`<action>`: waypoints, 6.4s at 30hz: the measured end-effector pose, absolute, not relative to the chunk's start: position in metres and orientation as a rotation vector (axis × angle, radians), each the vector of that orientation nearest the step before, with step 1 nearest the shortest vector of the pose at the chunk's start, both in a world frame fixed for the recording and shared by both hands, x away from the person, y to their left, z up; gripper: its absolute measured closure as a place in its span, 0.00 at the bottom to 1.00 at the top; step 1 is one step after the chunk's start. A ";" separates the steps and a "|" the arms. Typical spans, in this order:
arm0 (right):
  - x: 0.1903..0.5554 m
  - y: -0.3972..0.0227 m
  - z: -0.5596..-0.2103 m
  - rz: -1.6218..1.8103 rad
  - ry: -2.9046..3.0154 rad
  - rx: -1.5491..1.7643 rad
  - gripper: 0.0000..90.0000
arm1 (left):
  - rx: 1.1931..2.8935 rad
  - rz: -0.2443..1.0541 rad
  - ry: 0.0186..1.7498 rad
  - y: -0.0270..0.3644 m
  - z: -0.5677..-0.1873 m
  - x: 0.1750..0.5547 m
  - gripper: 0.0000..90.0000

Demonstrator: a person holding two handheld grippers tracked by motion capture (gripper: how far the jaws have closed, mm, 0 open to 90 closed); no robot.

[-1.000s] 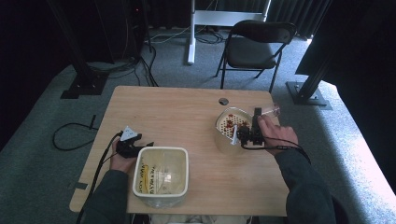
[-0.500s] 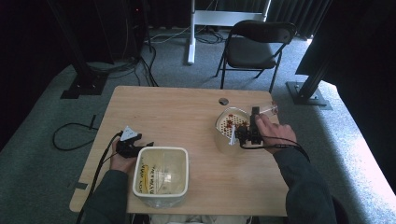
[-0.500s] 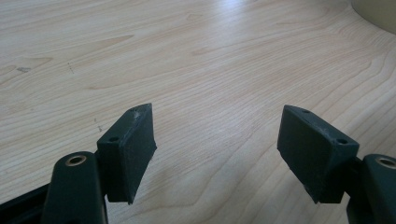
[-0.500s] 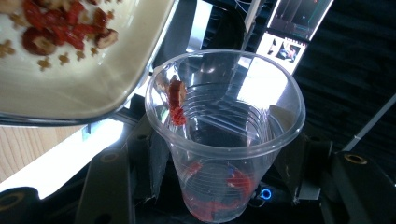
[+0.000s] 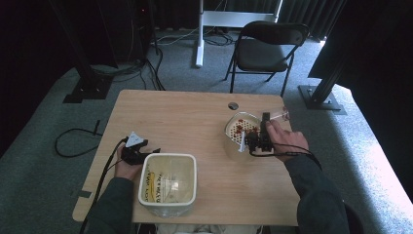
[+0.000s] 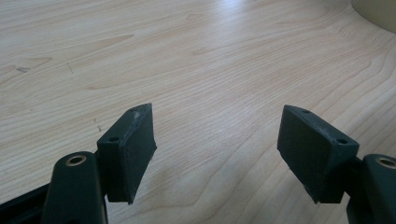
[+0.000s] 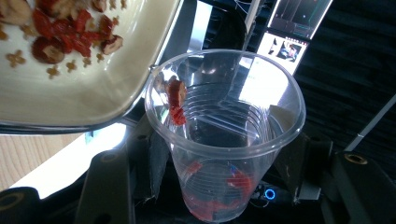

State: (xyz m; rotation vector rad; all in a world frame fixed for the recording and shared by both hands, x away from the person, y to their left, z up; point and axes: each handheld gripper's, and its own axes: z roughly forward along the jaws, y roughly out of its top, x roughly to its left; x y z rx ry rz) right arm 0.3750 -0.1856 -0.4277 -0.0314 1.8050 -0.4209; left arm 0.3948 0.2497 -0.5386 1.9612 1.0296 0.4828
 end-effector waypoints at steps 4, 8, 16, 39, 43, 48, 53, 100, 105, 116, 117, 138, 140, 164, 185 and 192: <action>0.376 -0.189 -0.425 -0.412 1.803 -0.010 0.45 | 1.960 0.483 1.029 0.250 -0.539 0.395 0.31; 0.374 -0.189 -0.426 -0.404 1.806 -0.017 0.45 | 1.964 0.485 1.029 0.249 -0.539 0.395 0.31; 0.374 -0.186 -0.429 -0.394 1.811 -0.019 0.45 | 1.963 0.484 1.029 0.250 -0.539 0.395 0.31; 0.373 -0.185 -0.432 -0.382 1.810 -0.020 0.45 | 1.964 0.484 1.027 0.249 -0.539 0.395 0.31; 0.372 -0.185 -0.431 -0.378 1.809 -0.022 0.45 | 1.964 0.483 1.027 0.249 -0.539 0.395 0.31; 0.371 -0.185 -0.432 -0.376 1.811 -0.022 0.45 | 1.965 0.484 1.027 0.249 -0.538 0.394 0.31; 0.371 -0.186 -0.432 -0.376 1.809 -0.024 0.45 | 1.964 0.484 1.029 0.249 -0.539 0.395 0.31; 0.354 -0.230 -0.407 0.210 1.863 0.522 0.45 | 1.971 0.484 1.028 0.248 -0.539 0.395 0.31; 0.347 -0.244 -0.402 0.390 1.866 0.673 0.45 | 1.970 0.484 1.027 0.248 -0.539 0.395 0.31; 0.340 -0.271 -0.393 0.824 1.897 0.937 0.45 | 1.972 0.484 1.026 0.248 -0.539 0.395 0.31; 0.339 -0.274 -0.392 0.859 1.901 0.949 0.45 | 1.972 0.483 1.026 0.248 -0.539 0.395 0.31; 0.315 -0.247 -0.377 1.098 2.020 0.832 0.44 | 1.975 0.484 1.026 0.248 -0.539 0.395 0.31; 0.316 -0.244 -0.378 1.117 2.031 0.830 0.44 | 1.974 0.485 1.027 0.248 -0.539 0.395 0.31; 0.326 -0.214 -0.385 1.228 2.105 0.784 0.44 | 1.978 0.492 1.024 0.247 -0.539 0.394 0.31; 0.325 -0.174 -0.381 1.392 2.198 0.674 0.44 | 1.981 0.495 1.024 0.247 -0.540 0.394 0.31; 0.322 -0.159 -0.374 1.446 2.223 0.613 0.44 | 1.983 0.495 1.025 0.246 -0.540 0.393 0.31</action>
